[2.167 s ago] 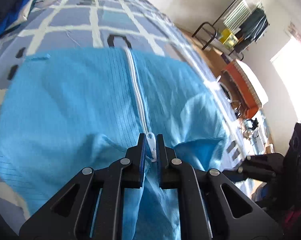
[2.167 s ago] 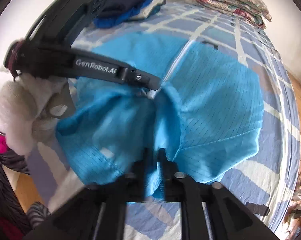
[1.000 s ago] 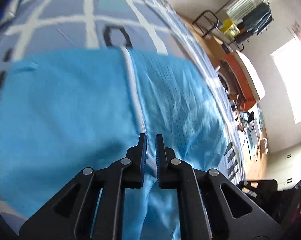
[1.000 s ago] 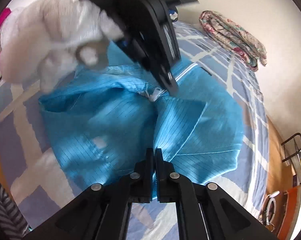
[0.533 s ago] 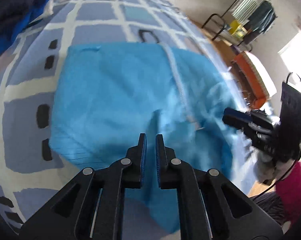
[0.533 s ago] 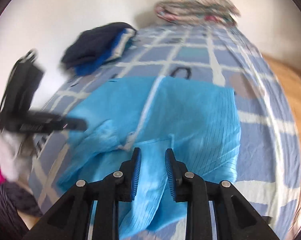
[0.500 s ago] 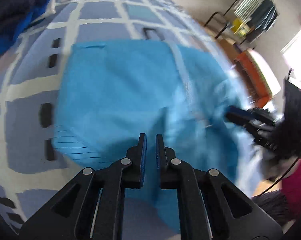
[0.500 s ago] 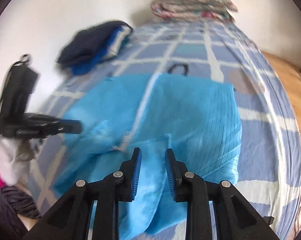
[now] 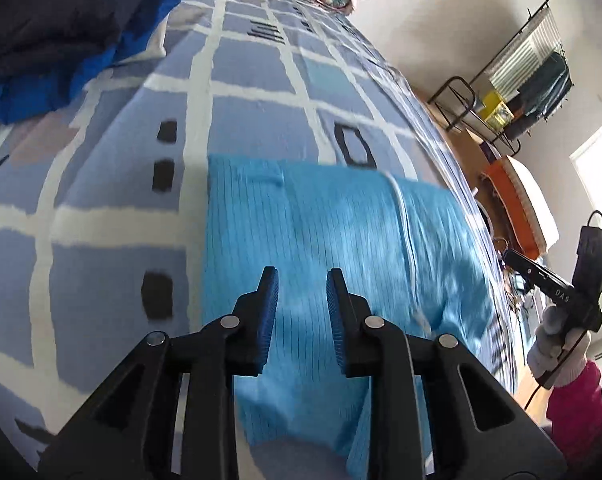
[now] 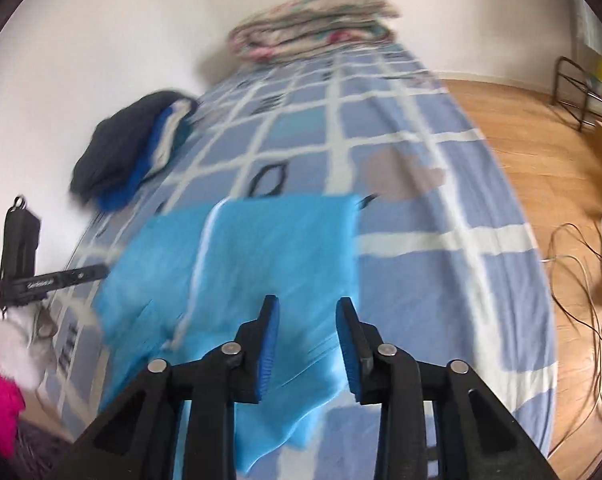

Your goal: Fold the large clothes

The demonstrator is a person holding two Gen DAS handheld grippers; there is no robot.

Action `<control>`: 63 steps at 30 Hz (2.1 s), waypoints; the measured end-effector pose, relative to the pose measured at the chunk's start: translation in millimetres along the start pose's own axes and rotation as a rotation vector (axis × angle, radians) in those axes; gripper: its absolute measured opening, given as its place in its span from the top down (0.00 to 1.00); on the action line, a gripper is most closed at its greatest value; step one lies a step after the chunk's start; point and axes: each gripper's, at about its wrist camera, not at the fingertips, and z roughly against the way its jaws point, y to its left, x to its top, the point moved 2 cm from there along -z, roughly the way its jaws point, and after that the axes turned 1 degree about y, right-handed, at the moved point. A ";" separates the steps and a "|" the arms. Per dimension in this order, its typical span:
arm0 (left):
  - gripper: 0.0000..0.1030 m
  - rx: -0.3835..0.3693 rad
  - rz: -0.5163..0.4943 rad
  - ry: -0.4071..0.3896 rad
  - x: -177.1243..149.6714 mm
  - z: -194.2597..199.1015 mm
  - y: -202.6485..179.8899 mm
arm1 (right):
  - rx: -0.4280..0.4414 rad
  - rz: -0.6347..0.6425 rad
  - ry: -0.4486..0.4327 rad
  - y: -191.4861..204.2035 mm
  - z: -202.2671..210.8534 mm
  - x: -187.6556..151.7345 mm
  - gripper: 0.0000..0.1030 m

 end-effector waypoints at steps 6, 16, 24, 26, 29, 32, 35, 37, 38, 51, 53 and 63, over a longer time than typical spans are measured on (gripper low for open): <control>0.78 0.001 -0.019 -0.031 34.7 -21.2 -17.0 | 0.001 0.092 -0.035 32.2 -33.3 42.7 0.71; 0.78 0.097 -0.117 0.063 43.2 -94.4 -10.2 | -0.051 0.156 0.114 50.8 -116.9 46.8 0.74; 0.78 0.080 -0.114 0.063 31.0 -69.6 2.0 | -0.049 0.142 0.157 34.1 -99.1 29.0 0.74; 0.78 0.057 -0.092 0.051 24.7 -50.3 7.1 | -0.006 0.122 0.143 30.6 -80.0 26.4 0.74; 0.78 0.066 -0.120 0.072 2.4 -33.2 13.2 | 0.027 0.144 0.161 30.3 -59.7 11.3 0.73; 0.78 0.077 -0.099 0.121 -17.8 -33.6 26.2 | 0.039 0.138 0.218 26.2 -55.2 -11.0 0.73; 0.78 0.061 -0.045 0.143 -33.5 -33.7 39.2 | 0.049 0.127 0.287 22.9 -58.7 -31.2 0.73; 0.78 0.063 -0.071 0.149 -43.8 -30.2 37.8 | 0.054 0.149 0.318 25.0 -57.9 -46.3 0.73; 0.78 0.067 -0.087 0.151 -47.5 -27.8 35.8 | 0.047 0.182 0.312 28.7 -53.5 -51.5 0.73; 0.36 -0.267 0.325 0.051 -25.8 19.1 104.4 | 0.173 0.025 0.108 -28.6 -10.9 -35.1 0.21; 0.36 -0.289 0.371 0.047 -21.6 14.8 113.8 | 0.206 -0.048 0.153 -43.1 -25.6 -32.3 0.29; 0.36 -0.313 0.373 0.140 -10.4 -29.4 107.0 | 0.376 -0.211 0.239 -58.0 -66.8 -33.1 0.45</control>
